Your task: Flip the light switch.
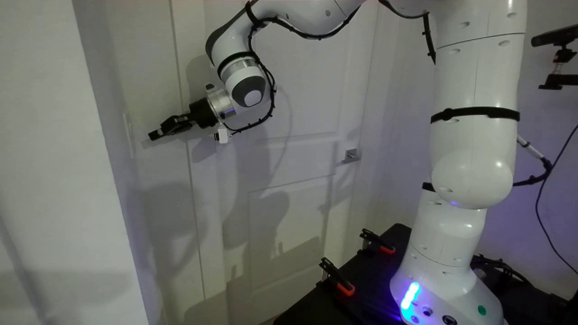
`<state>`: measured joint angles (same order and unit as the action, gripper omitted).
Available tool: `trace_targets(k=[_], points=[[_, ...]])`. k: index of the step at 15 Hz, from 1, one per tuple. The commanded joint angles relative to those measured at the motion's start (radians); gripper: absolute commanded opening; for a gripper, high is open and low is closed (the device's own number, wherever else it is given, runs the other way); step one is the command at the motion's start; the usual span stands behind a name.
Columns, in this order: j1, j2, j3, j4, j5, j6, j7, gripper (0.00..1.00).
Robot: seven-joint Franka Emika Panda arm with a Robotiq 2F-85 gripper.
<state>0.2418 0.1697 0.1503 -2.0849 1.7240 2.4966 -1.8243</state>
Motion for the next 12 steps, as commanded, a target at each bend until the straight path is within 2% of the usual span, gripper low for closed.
trace_targets(k=[1, 6, 12], points=[[0.017, 0.039, 0.021, 0.069, -0.075, 0.041, 0.157, 0.00], [0.017, 0.023, 0.038, 0.073, -0.170, 0.001, 0.319, 0.00], [0.024, 0.025, 0.046, 0.090, -0.252, 0.028, 0.380, 0.00]])
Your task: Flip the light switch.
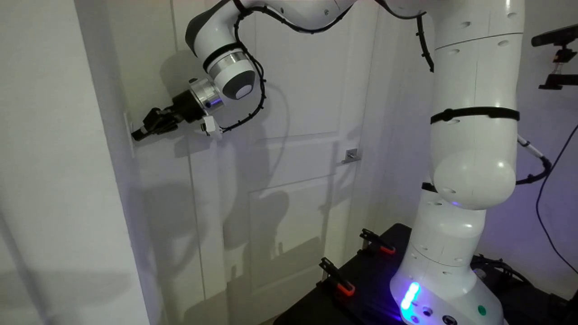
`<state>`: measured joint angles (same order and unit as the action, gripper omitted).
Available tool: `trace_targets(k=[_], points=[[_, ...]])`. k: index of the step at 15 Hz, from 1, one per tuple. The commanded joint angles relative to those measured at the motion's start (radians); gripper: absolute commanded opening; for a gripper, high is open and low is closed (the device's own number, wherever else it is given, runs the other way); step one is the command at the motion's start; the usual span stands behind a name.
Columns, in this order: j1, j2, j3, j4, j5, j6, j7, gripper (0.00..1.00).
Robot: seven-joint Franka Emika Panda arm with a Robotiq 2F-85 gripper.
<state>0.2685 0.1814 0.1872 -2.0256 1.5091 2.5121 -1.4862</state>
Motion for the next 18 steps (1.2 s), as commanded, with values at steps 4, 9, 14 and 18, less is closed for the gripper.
trace_targets(k=[4, 9, 14, 18], points=[[-0.001, 0.017, 0.011, 0.031, -0.060, 0.029, 0.031, 0.00], [0.008, 0.022, 0.019, 0.034, -0.099, 0.086, 0.029, 0.00], [0.002, 0.003, 0.029, 0.039, -0.082, 0.099, 0.008, 0.00], [-0.001, -0.015, 0.028, 0.028, -0.084, 0.103, 0.008, 0.00]])
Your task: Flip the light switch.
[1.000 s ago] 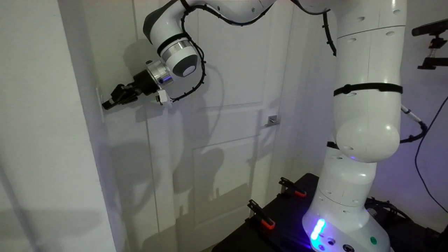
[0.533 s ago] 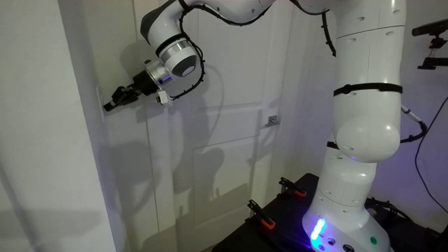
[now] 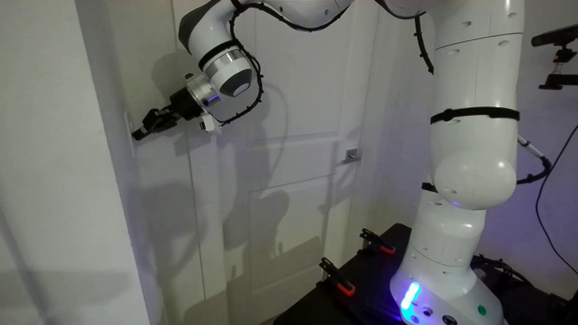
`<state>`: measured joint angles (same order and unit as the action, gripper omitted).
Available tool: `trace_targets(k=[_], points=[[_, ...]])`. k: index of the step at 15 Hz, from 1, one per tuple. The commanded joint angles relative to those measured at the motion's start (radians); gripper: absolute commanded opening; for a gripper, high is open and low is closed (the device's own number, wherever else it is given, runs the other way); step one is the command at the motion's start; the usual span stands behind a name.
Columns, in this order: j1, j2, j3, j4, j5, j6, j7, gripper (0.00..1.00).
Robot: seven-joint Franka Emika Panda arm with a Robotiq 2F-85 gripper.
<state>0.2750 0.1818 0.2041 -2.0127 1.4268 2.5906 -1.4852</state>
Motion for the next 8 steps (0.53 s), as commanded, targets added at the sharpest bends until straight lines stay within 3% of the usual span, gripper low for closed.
trace_targets(k=[1, 8], points=[[-0.008, -0.018, 0.010, 0.015, -0.002, 0.025, 0.007, 0.00], [-0.008, -0.014, 0.009, 0.017, -0.014, 0.048, 0.001, 0.00]])
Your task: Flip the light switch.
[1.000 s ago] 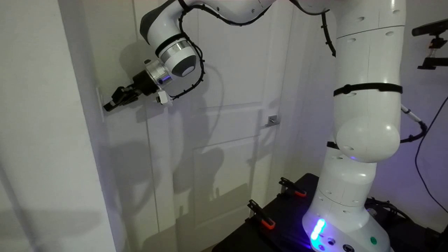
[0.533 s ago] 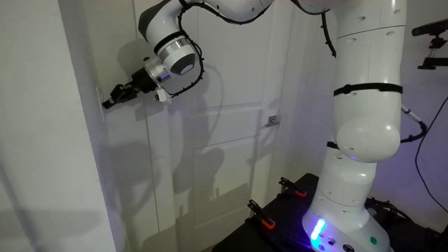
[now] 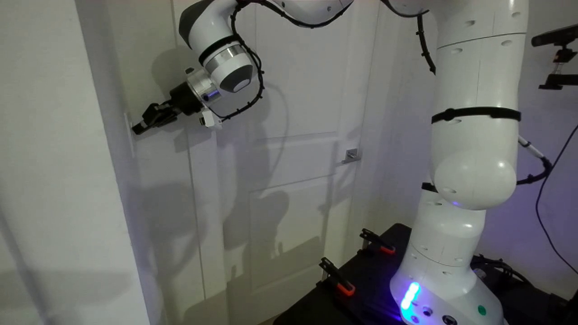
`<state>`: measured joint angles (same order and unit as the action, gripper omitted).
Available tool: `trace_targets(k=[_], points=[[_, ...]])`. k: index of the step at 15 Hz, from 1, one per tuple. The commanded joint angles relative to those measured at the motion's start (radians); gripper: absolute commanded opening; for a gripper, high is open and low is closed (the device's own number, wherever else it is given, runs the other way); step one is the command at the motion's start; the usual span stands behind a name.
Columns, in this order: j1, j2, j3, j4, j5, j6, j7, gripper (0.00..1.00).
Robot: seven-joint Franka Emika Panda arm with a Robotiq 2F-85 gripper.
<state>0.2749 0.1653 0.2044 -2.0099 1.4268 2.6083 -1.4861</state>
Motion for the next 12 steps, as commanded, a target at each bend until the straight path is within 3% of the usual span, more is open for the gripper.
trace_targets(k=[1, 12], points=[[-0.007, 0.006, 0.009, 0.016, -0.015, 0.034, -0.003, 0.00], [-0.007, 0.008, 0.002, 0.037, 0.078, 0.013, -0.114, 0.00]])
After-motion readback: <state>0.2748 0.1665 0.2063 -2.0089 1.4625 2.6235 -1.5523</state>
